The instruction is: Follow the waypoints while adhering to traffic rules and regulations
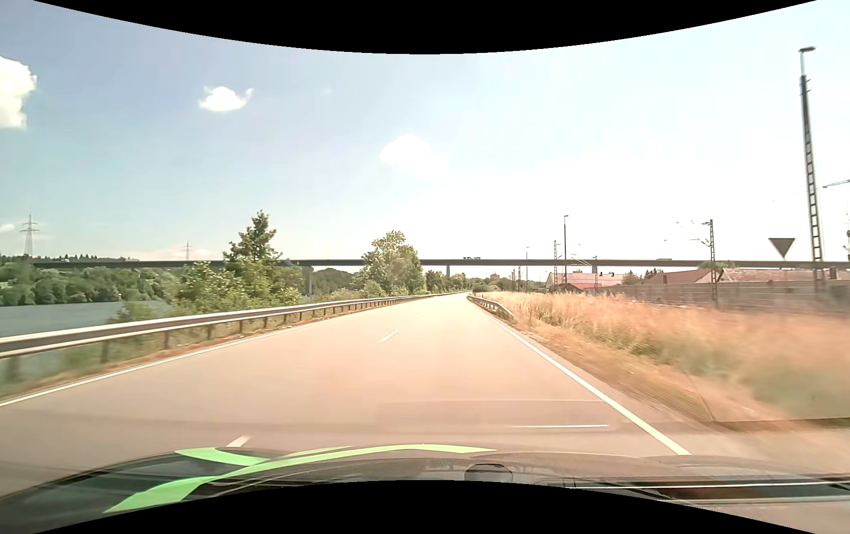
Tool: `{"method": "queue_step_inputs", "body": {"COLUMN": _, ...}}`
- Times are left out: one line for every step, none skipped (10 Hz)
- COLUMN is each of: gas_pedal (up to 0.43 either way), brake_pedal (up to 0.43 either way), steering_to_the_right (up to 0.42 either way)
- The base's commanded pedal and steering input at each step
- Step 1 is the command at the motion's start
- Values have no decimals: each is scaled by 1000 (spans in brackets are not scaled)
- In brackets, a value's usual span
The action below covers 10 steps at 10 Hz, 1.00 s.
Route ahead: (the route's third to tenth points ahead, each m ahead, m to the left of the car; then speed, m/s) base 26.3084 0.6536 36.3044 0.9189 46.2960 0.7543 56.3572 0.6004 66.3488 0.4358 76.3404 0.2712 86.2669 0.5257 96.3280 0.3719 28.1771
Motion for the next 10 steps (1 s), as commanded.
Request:
{"method": "queue_step_inputs", "body": {"gas_pedal": 177, "brake_pedal": 0, "steering_to_the_right": -1}}
{"method": "queue_step_inputs", "body": {"gas_pedal": 157, "brake_pedal": 0, "steering_to_the_right": -1}}
{"method": "queue_step_inputs", "body": {"gas_pedal": 157, "brake_pedal": 0, "steering_to_the_right": -1}}
{"method": "queue_step_inputs", "body": {"gas_pedal": 157, "brake_pedal": 0, "steering_to_the_right": 0}}
{"method": "queue_step_inputs", "body": {"gas_pedal": 169, "brake_pedal": 0, "steering_to_the_right": 0}}
{"method": "queue_step_inputs", "body": {"gas_pedal": 189, "brake_pedal": 0, "steering_to_the_right": 1}}
{"method": "queue_step_inputs", "body": {"gas_pedal": 220, "brake_pedal": 0, "steering_to_the_right": 0}}
{"method": "queue_step_inputs", "body": {"gas_pedal": 240, "brake_pedal": 0, "steering_to_the_right": 0}}
{"method": "queue_step_inputs", "body": {"gas_pedal": 248, "brake_pedal": 0, "steering_to_the_right": 0}}
{"method": "queue_step_inputs", "body": {"gas_pedal": 268, "brake_pedal": 0, "steering_to_the_right": 0}}
